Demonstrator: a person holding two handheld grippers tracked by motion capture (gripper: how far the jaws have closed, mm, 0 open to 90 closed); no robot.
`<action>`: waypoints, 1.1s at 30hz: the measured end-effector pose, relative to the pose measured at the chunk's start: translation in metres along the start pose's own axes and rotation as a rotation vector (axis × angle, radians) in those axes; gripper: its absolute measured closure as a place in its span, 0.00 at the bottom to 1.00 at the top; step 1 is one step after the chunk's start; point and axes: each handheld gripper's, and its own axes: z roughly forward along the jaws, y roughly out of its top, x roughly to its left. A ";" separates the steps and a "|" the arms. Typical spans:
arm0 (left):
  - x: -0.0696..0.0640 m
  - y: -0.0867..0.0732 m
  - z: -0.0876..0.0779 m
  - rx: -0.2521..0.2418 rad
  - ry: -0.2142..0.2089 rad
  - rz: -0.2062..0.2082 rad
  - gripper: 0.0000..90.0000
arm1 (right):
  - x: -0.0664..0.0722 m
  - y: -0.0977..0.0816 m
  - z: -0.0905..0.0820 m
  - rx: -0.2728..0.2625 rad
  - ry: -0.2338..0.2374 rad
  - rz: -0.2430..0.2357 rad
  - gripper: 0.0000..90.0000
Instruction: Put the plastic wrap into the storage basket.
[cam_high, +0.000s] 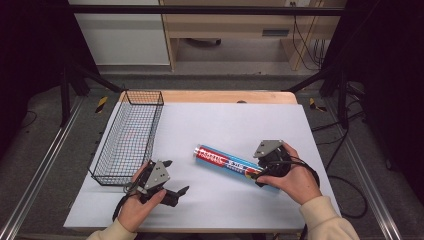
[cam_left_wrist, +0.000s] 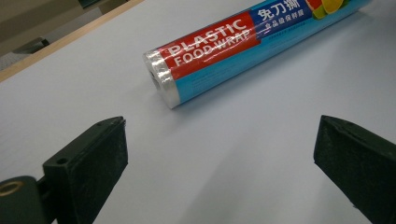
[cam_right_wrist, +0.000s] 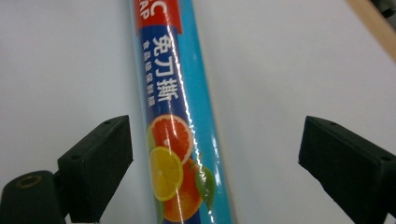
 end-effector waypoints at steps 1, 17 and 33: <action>0.000 0.000 0.000 0.001 -0.001 0.002 0.03 | 0.000 -0.001 0.007 0.010 0.026 0.002 0.11; -0.002 -0.001 0.003 0.024 -0.012 0.022 0.03 | 0.002 -0.006 0.049 0.136 0.144 -0.022 0.12; -0.002 -0.001 0.004 0.033 -0.016 0.032 0.04 | -0.003 -0.009 0.068 0.187 0.184 -0.001 0.33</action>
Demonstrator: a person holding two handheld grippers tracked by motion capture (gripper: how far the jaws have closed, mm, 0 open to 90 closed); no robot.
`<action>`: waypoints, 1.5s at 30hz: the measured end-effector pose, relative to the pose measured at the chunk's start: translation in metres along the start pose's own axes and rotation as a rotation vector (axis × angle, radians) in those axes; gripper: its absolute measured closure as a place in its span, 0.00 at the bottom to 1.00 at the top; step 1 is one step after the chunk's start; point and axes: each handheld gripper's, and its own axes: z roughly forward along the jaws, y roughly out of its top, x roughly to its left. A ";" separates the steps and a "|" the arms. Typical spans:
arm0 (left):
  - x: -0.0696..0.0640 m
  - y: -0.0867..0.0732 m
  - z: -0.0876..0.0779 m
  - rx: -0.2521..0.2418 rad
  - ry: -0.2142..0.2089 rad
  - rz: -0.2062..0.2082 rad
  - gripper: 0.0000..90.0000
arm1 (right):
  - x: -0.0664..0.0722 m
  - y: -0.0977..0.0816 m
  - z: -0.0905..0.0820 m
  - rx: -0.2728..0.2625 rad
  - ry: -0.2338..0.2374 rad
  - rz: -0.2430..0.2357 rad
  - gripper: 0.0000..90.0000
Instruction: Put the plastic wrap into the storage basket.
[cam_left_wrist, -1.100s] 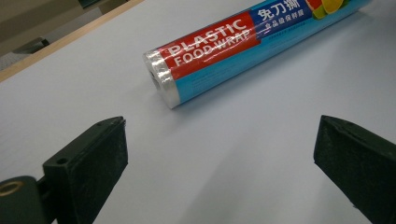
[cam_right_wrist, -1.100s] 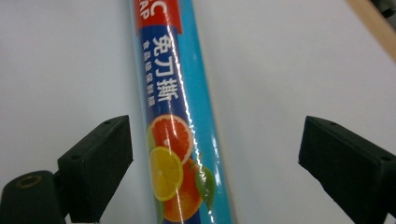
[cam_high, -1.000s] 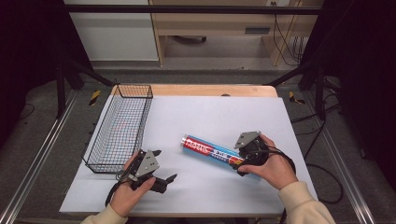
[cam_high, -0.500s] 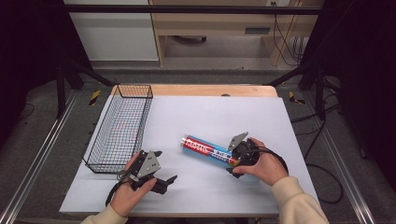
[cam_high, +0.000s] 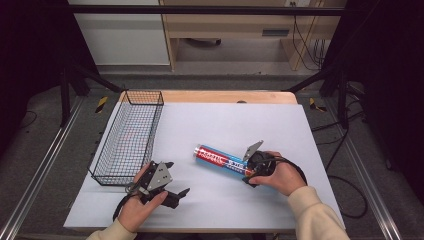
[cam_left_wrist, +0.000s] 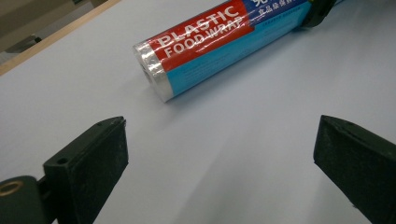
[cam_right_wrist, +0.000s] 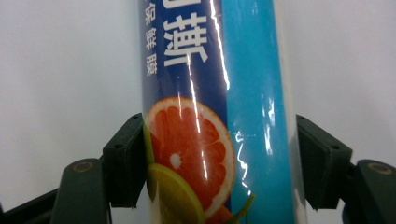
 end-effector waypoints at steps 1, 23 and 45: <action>0.000 0.000 0.000 0.001 0.000 0.003 0.04 | 0.001 0.000 0.000 0.005 -0.003 0.007 0.33; 0.025 0.105 0.015 0.066 0.024 0.413 0.05 | 0.010 0.054 -0.071 -0.038 -0.222 -0.296 0.35; 0.012 0.125 0.043 0.218 -0.004 0.613 0.15 | 0.037 0.081 -0.092 -0.008 -0.203 -0.419 0.35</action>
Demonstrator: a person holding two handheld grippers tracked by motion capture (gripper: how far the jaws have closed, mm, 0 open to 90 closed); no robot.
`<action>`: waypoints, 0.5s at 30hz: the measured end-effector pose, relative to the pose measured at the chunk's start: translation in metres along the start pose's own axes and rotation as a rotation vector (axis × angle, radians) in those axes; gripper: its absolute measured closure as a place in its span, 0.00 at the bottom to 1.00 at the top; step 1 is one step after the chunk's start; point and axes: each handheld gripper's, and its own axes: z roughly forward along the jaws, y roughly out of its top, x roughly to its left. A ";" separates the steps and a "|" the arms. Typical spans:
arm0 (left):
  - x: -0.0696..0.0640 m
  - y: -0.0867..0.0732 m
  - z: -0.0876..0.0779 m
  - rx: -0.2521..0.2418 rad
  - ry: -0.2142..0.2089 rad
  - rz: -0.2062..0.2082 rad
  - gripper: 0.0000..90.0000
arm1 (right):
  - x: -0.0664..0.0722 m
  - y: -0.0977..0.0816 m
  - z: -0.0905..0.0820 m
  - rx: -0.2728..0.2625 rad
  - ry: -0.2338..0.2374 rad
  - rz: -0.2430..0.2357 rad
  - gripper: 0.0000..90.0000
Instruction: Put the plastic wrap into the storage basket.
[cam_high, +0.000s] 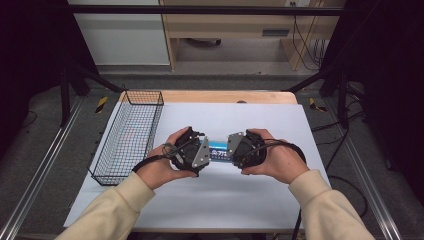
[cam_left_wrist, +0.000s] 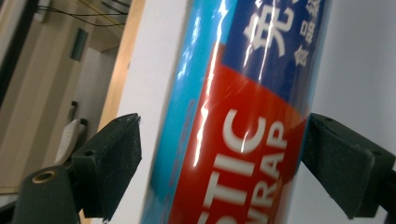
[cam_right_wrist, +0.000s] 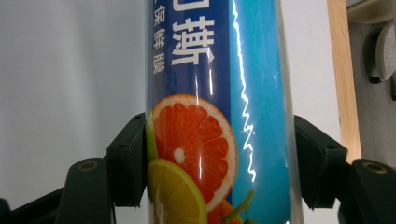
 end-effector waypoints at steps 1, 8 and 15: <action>-0.002 0.001 0.003 0.022 -0.007 0.002 0.17 | 0.001 0.002 0.000 -0.008 0.003 -0.007 0.35; -0.001 -0.002 0.003 0.061 -0.003 -0.006 0.20 | 0.004 0.009 -0.003 -0.021 0.013 -0.015 0.35; -0.002 -0.002 0.000 0.067 0.010 0.023 0.28 | 0.004 0.017 -0.004 -0.015 0.021 -0.032 0.35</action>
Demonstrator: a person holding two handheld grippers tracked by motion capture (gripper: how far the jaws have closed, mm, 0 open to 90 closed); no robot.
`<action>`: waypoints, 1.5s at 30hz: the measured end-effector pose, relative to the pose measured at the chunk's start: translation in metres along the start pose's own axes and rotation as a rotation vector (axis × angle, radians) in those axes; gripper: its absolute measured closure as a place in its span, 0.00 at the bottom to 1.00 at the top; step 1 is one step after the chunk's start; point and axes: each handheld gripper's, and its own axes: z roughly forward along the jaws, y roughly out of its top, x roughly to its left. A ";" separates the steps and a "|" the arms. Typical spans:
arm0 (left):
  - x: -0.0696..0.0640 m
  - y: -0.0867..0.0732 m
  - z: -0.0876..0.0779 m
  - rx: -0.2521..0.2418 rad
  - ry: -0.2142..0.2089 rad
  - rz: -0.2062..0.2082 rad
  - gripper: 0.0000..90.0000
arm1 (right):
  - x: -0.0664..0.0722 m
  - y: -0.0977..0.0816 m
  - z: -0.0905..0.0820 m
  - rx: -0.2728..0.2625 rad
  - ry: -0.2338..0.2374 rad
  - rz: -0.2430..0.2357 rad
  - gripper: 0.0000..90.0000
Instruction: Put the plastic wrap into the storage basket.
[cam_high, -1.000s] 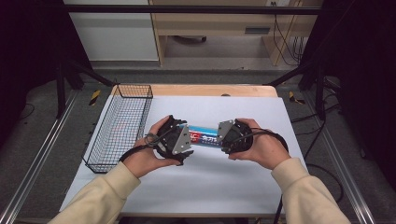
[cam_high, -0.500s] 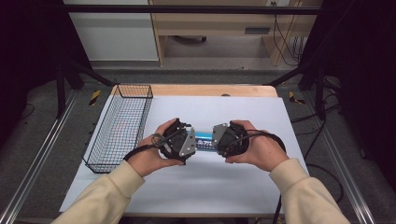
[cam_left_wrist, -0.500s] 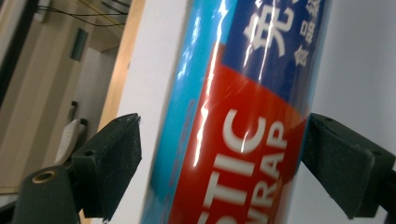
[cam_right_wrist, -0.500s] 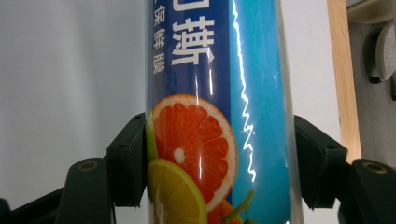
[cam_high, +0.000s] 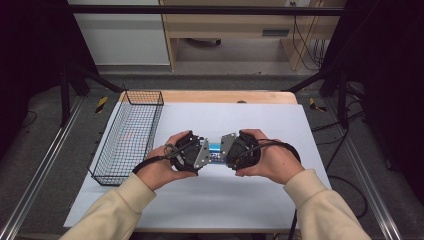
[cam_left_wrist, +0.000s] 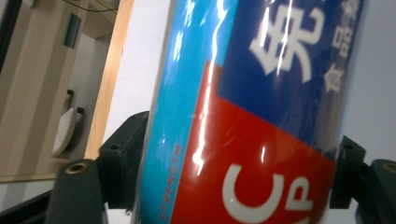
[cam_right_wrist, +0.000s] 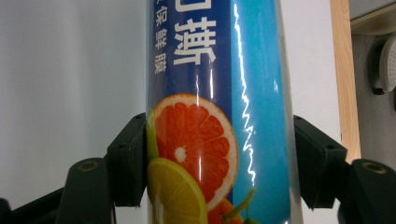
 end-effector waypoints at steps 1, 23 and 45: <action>-0.001 -0.001 0.000 -0.005 -0.004 -0.002 0.29 | 0.000 0.001 0.000 -0.001 -0.004 -0.003 0.35; -0.001 -0.005 0.002 0.022 0.030 -0.008 0.31 | -0.004 -0.010 0.007 0.003 -0.093 -0.022 0.11; 0.009 -0.033 -0.010 0.053 0.050 -0.081 0.31 | 0.005 -0.125 -0.002 -0.085 -0.316 0.385 0.08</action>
